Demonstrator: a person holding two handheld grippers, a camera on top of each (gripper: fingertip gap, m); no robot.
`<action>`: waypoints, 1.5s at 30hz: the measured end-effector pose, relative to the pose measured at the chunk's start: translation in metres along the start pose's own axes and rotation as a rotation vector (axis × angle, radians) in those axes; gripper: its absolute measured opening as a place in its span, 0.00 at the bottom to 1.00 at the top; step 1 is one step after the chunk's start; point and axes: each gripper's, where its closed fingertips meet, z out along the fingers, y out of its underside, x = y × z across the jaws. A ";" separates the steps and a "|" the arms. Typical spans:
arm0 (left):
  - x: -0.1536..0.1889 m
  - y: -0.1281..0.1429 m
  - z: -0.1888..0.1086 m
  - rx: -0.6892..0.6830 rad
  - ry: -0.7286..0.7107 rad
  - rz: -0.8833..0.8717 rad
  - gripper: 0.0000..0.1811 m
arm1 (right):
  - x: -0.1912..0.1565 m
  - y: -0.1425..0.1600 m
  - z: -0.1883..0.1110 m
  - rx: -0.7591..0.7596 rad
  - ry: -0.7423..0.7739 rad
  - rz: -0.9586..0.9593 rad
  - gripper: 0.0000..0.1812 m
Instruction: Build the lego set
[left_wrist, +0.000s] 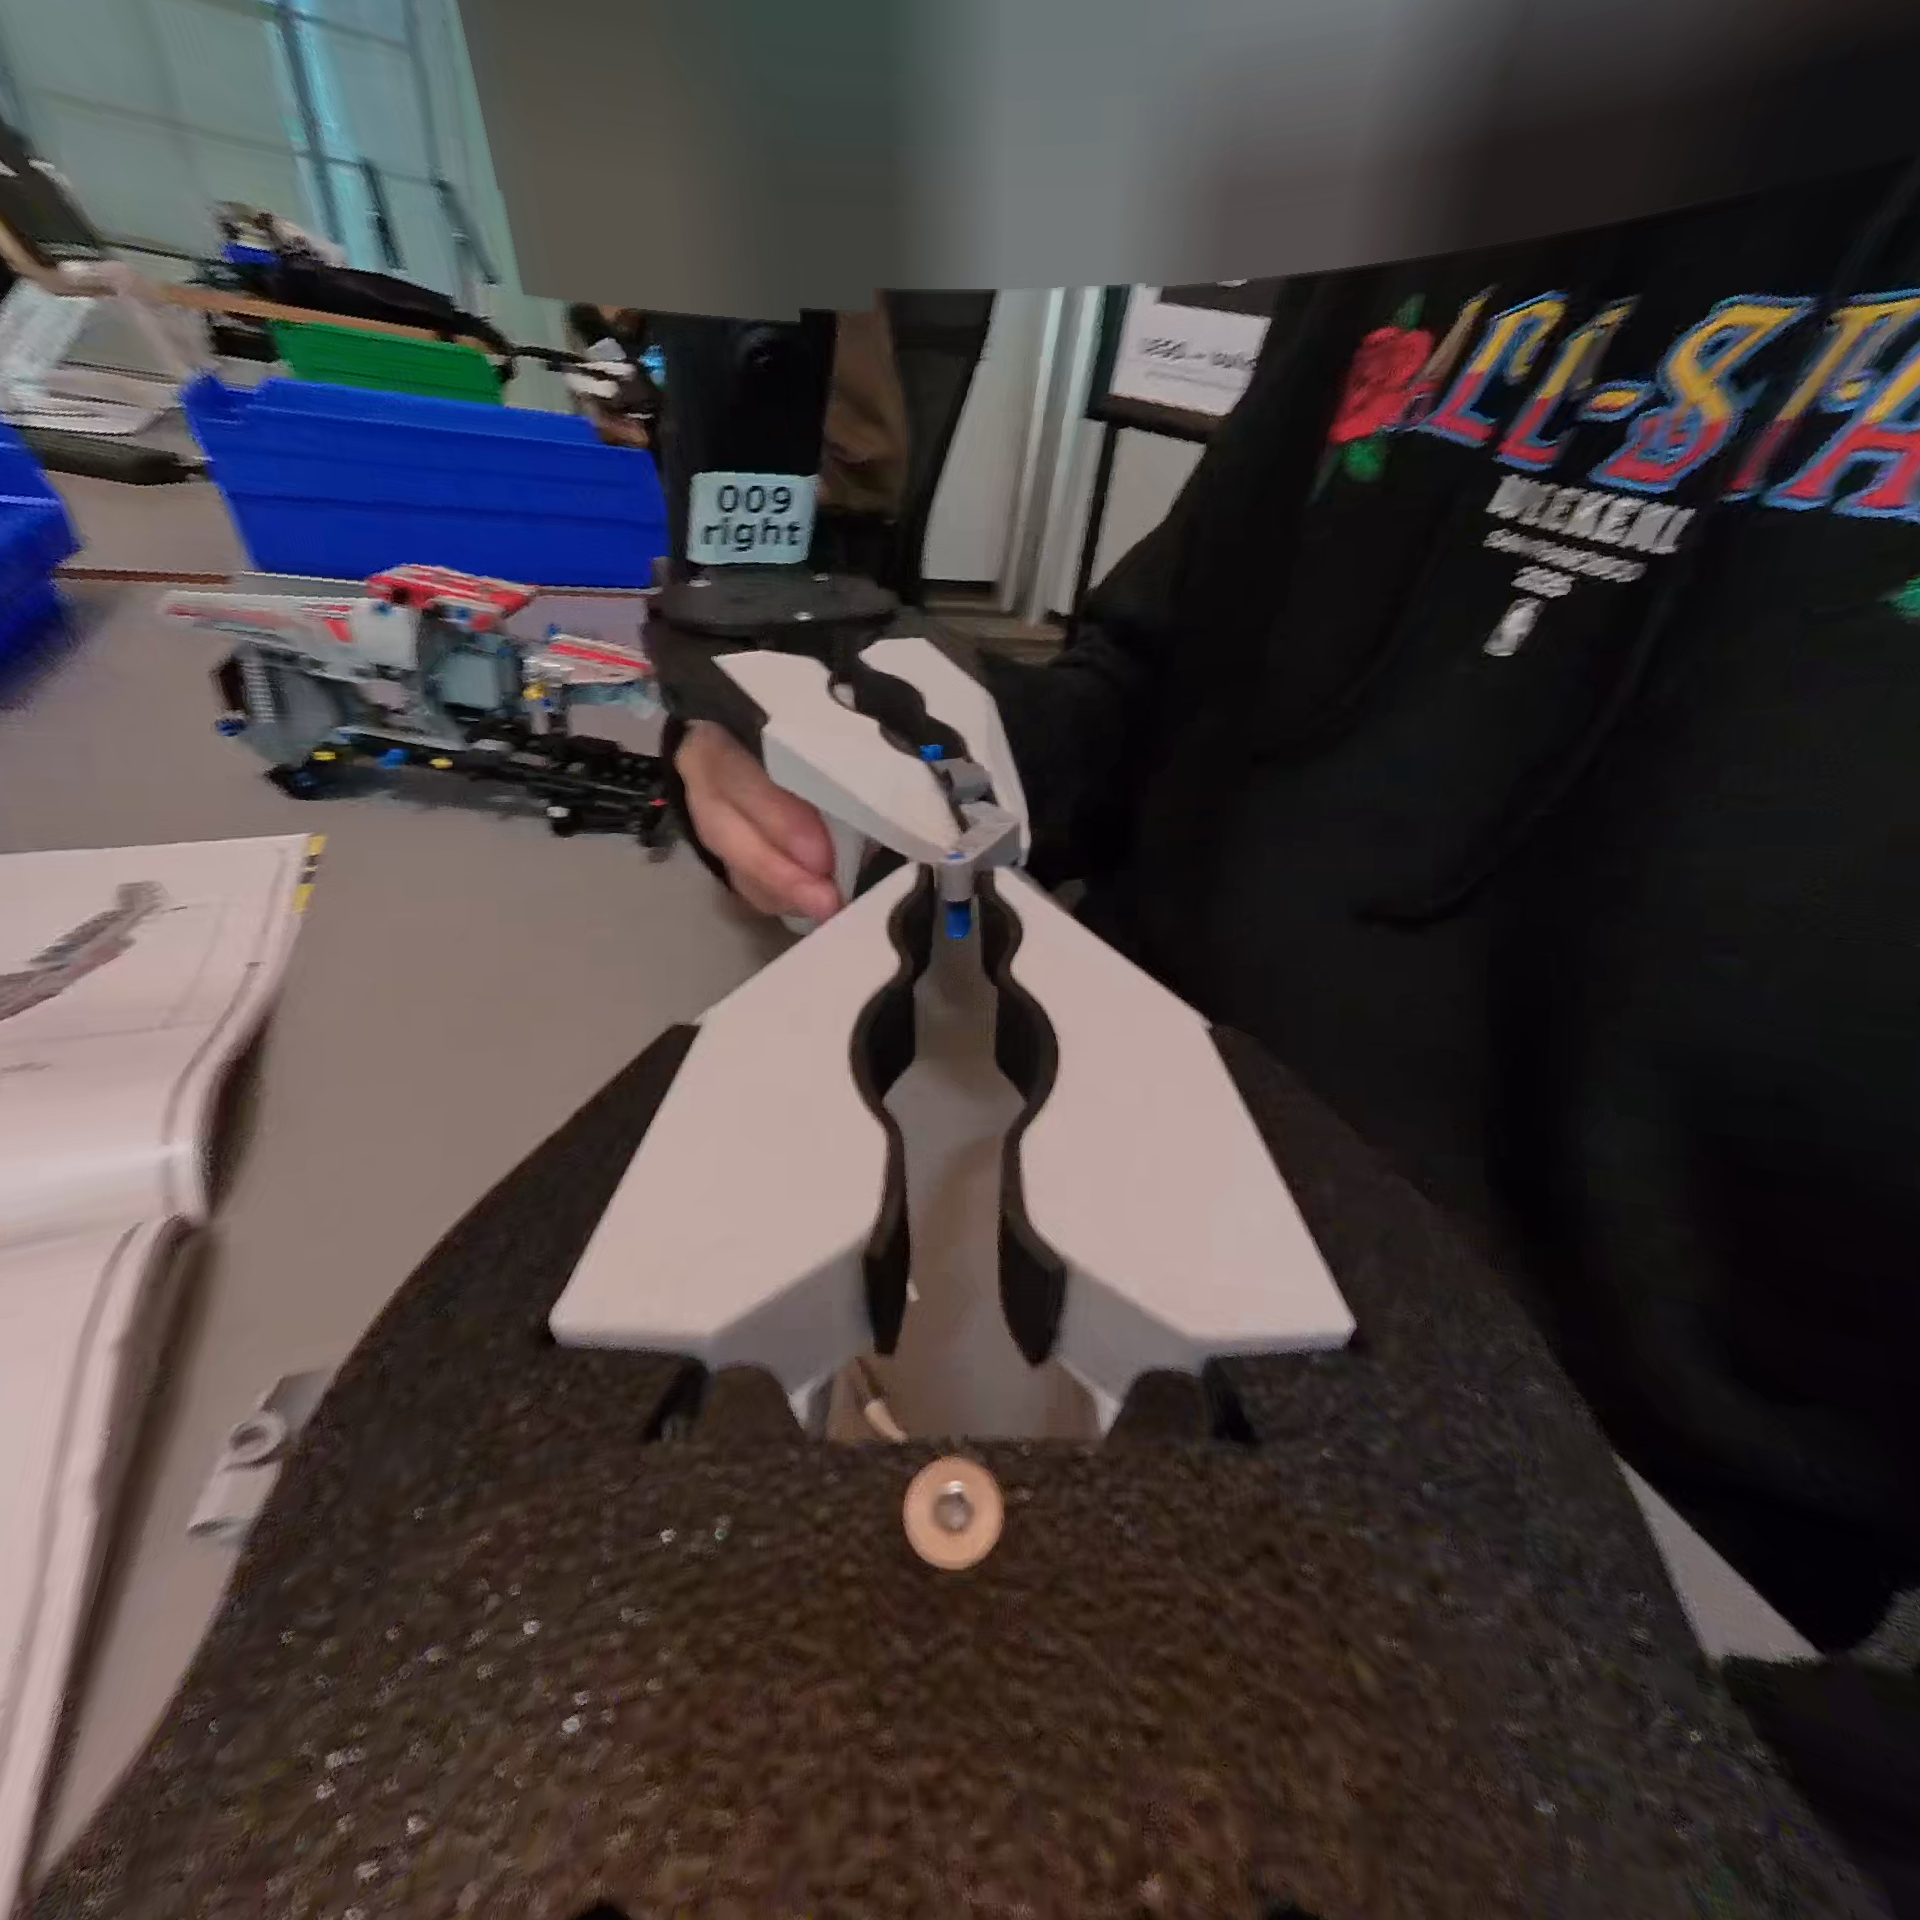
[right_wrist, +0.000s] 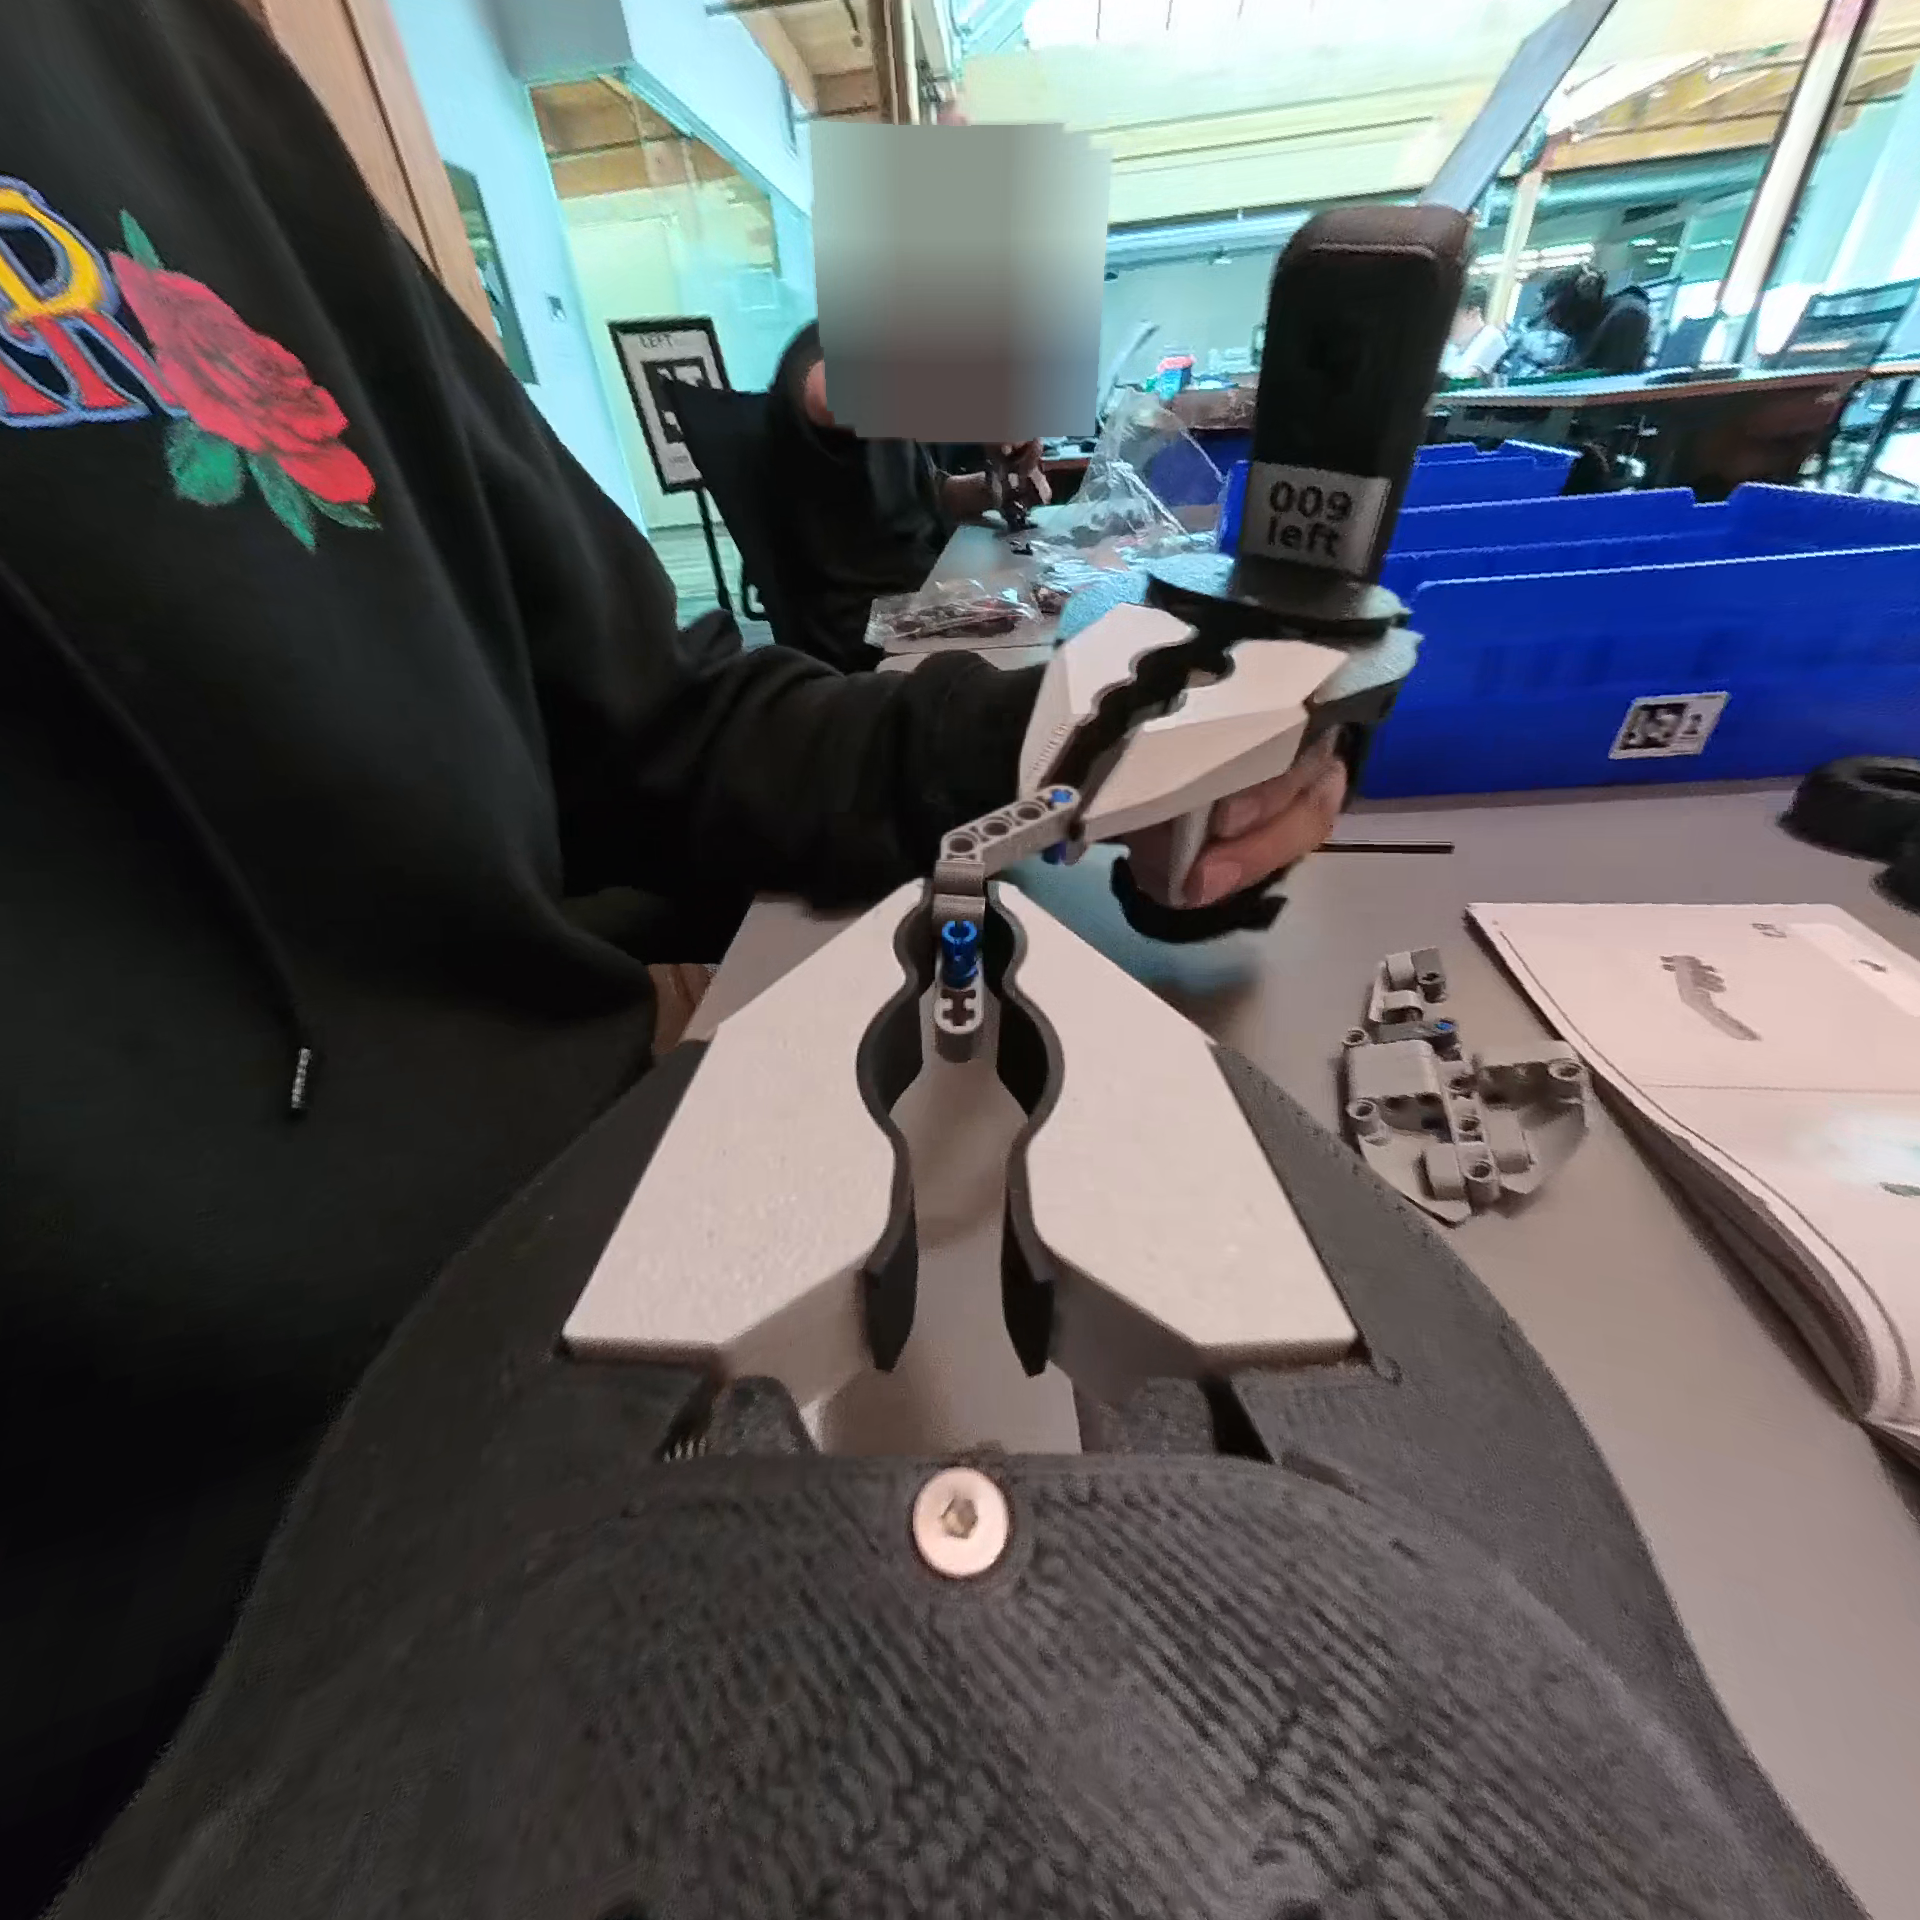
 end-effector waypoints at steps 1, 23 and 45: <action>-0.006 -0.001 -0.001 -0.007 -0.051 0.020 0.04 | 0.003 0.000 -0.002 -0.005 0.015 -0.004 0.03; -0.034 0.026 0.011 -0.505 -0.400 0.306 0.04 | 0.046 0.040 -0.001 -0.311 0.326 -0.108 0.03; -0.040 0.014 0.016 -0.634 -0.522 0.723 0.07 | 0.038 0.012 -0.014 -0.085 0.207 0.029 0.03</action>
